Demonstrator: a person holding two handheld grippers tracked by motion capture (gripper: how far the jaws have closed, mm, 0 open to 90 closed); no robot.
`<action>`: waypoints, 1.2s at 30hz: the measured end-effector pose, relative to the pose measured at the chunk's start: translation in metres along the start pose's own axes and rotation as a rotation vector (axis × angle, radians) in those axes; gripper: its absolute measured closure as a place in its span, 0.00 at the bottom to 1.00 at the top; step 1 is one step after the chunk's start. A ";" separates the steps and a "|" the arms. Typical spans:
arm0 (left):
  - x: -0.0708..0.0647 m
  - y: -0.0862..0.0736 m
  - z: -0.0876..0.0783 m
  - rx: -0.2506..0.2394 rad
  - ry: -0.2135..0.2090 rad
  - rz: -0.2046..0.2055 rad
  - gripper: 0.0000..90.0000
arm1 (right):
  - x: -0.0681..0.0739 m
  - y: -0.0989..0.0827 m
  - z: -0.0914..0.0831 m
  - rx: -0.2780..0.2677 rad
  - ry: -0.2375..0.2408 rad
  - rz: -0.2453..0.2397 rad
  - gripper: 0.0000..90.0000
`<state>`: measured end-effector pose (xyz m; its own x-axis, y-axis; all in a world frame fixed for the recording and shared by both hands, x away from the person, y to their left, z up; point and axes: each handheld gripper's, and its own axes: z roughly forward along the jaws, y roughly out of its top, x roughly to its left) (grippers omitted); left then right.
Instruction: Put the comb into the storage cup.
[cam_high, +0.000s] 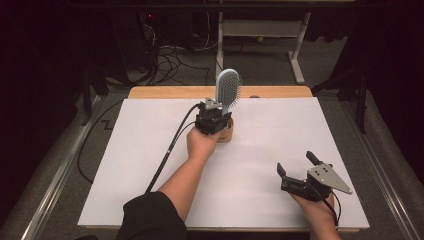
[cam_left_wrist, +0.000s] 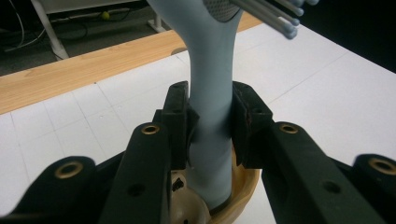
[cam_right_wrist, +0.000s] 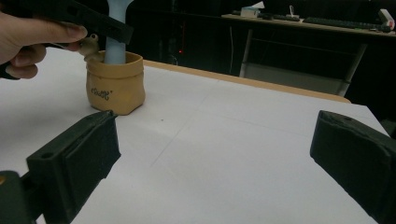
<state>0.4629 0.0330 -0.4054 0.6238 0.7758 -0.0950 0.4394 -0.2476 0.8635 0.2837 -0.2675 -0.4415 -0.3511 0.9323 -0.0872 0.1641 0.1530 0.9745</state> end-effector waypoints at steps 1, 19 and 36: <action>0.000 0.000 0.000 -0.002 -0.002 0.002 0.78 | 0.000 0.000 0.000 0.001 0.000 0.000 0.02; 0.002 -0.005 0.000 -0.005 0.004 -0.030 0.47 | 0.000 0.000 0.000 0.000 0.000 0.002 0.02; 0.000 -0.002 -0.007 -0.020 0.001 -0.022 0.38 | 0.000 0.000 0.000 -0.001 -0.005 0.003 0.02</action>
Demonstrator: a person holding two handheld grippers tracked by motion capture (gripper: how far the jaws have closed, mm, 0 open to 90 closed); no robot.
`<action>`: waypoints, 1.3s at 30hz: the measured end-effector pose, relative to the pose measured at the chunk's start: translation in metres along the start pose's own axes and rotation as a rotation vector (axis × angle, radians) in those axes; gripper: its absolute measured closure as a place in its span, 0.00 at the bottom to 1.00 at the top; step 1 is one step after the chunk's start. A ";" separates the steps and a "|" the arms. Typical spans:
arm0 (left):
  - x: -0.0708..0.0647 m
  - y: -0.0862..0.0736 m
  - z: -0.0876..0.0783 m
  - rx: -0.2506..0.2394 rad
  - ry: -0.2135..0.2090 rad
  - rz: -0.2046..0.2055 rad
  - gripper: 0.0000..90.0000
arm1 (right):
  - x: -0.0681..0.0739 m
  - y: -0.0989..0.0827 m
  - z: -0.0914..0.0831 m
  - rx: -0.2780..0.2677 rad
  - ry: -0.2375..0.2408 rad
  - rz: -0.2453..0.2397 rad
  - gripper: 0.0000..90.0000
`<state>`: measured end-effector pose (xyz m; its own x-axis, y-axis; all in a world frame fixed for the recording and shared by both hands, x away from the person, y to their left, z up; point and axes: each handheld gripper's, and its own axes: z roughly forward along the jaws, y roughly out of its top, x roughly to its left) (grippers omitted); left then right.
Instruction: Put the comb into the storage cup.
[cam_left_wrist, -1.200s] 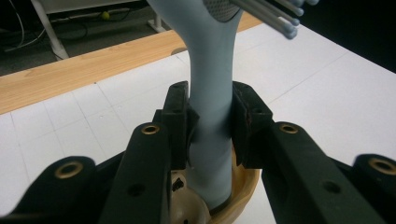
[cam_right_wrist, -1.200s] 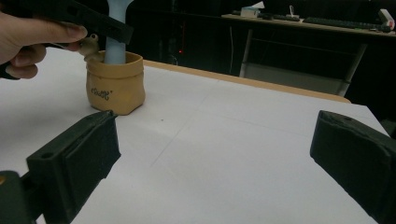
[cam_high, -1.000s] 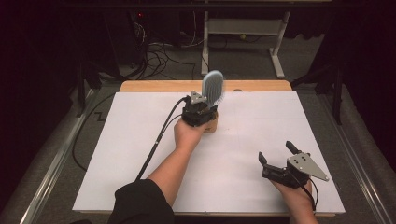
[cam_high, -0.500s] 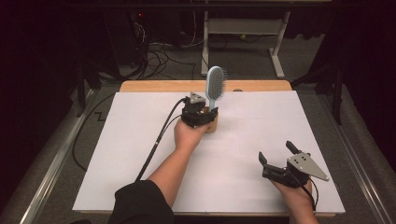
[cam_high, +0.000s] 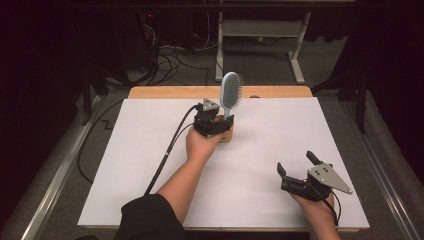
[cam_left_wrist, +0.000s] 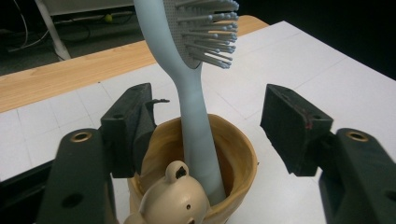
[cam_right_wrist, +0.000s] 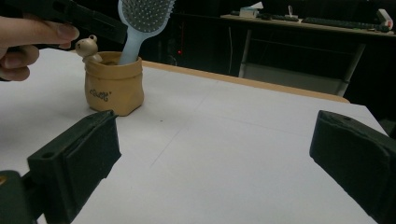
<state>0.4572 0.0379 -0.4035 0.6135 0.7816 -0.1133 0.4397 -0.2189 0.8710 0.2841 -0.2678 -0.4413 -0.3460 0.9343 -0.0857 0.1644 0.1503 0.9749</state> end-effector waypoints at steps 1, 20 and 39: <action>0.000 0.000 -0.001 -0.002 -0.002 -0.001 0.38 | 0.000 0.000 0.000 0.001 -0.002 0.002 0.02; 0.007 0.004 -0.013 -0.034 -0.058 -0.013 0.13 | -0.001 0.001 -0.002 -0.009 -0.008 -0.002 0.02; 0.013 -0.005 -0.026 -0.044 -0.086 -0.031 0.00 | -0.001 0.002 -0.002 -0.013 -0.011 -0.002 0.01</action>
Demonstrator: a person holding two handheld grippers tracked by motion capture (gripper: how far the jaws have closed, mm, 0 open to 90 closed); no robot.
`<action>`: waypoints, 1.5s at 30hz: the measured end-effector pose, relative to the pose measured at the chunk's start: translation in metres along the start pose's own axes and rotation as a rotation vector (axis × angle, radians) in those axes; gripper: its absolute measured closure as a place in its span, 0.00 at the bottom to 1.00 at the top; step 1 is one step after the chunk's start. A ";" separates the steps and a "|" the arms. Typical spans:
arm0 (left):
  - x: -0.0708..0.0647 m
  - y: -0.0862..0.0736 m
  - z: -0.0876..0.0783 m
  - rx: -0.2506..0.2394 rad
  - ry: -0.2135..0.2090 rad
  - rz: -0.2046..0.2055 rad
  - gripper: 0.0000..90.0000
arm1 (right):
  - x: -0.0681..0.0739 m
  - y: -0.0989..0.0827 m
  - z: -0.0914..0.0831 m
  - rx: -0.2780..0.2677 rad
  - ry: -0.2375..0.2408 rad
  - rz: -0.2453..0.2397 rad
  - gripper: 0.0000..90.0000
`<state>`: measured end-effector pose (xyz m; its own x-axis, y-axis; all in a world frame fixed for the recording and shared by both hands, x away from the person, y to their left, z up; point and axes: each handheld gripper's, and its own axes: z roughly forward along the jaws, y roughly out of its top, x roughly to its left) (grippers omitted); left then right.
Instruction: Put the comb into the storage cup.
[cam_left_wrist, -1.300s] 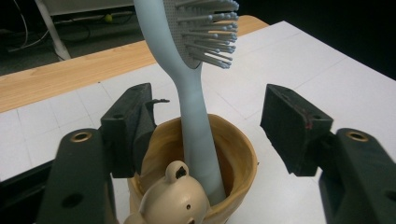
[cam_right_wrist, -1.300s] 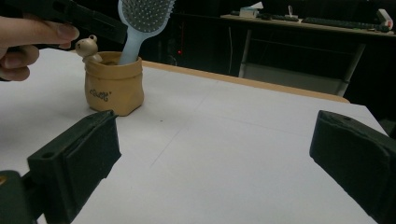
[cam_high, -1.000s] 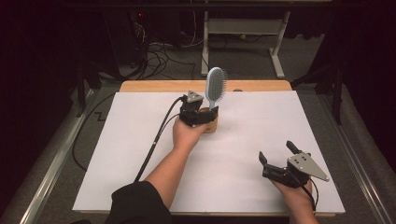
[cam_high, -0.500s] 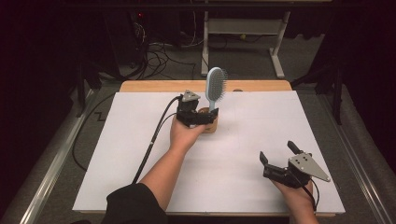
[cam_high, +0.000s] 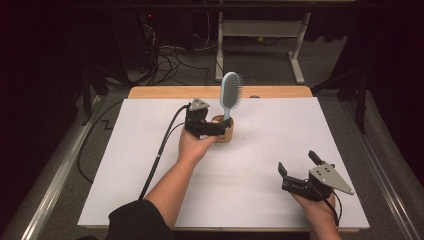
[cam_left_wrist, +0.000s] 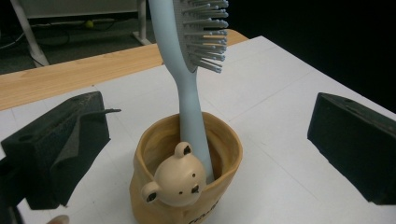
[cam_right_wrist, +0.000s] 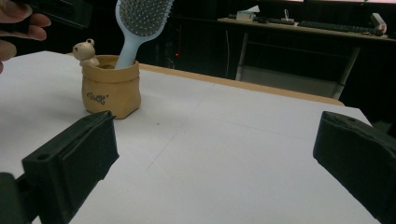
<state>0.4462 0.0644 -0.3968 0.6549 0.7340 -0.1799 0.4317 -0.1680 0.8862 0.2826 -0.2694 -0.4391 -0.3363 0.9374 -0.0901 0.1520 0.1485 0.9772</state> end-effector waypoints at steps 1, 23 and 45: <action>0.000 -0.001 -0.001 0.001 -0.001 0.002 0.00 | 0.000 0.000 0.000 0.000 0.000 0.000 0.01; 0.012 -0.027 -0.029 -0.013 -0.029 -0.005 0.00 | -0.004 -0.001 0.000 0.008 -0.006 0.016 0.01; 0.033 -0.063 -0.099 -0.091 -0.046 0.007 0.00 | -0.006 -0.002 -0.002 0.004 -0.006 0.022 0.01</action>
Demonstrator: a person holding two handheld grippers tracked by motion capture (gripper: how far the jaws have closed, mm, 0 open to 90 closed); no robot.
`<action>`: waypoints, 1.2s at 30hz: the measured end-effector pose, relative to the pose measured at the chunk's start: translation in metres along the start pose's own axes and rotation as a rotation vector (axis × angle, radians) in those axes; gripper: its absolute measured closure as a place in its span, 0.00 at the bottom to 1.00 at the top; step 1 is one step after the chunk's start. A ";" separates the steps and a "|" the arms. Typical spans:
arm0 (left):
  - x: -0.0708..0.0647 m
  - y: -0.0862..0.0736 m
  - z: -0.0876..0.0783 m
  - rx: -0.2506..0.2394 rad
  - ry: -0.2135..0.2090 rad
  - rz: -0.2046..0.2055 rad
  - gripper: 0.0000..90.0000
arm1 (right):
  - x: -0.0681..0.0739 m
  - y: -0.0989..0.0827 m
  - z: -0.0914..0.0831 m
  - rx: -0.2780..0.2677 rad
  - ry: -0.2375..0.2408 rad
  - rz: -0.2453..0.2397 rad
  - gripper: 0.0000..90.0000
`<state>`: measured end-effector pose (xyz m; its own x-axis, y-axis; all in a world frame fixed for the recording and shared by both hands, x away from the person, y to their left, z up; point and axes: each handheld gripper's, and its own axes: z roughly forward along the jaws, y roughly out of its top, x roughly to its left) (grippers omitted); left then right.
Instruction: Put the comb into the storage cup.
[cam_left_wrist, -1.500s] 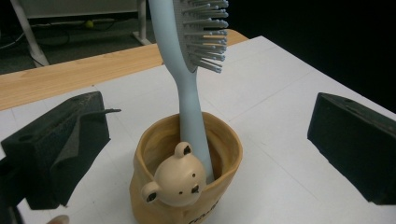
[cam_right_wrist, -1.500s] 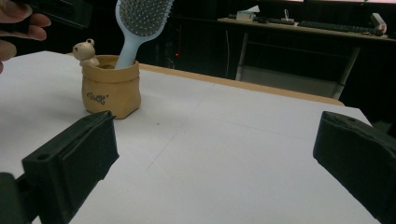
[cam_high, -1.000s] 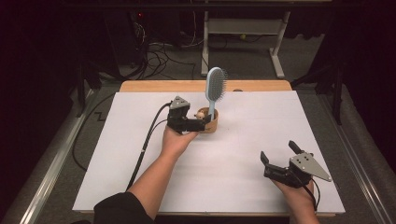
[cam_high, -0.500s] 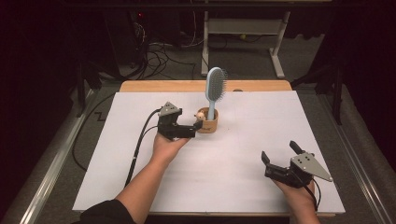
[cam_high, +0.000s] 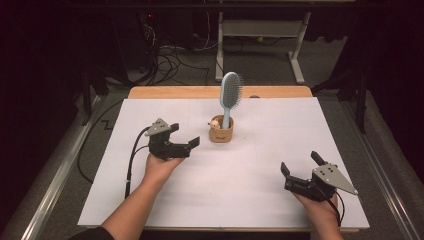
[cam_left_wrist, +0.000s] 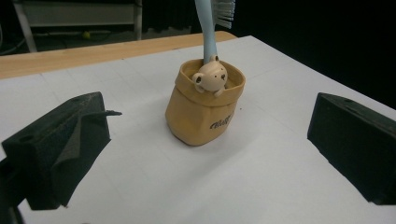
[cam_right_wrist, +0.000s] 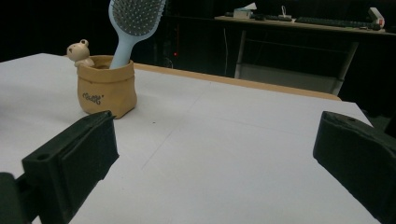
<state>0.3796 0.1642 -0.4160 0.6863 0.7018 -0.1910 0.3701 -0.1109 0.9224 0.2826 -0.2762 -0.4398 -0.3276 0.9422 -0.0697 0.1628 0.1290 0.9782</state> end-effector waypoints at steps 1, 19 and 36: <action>0.001 -0.001 -0.005 -0.004 0.007 0.013 0.00 | 0.000 0.000 0.000 0.000 -0.001 0.000 0.01; 0.015 -0.031 -0.084 -0.033 0.077 0.012 0.00 | -0.003 0.000 -0.004 -0.010 -0.006 0.018 0.00; 0.026 -0.071 -0.122 -0.044 0.133 0.012 0.01 | -0.006 -0.002 -0.010 -0.016 -0.012 0.039 0.00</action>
<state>0.2947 0.2763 -0.4449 0.6001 0.7882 -0.1361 0.3322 -0.0908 0.9388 0.2746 -0.2852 -0.4394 -0.3099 0.9502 -0.0338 0.1602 0.0872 0.9832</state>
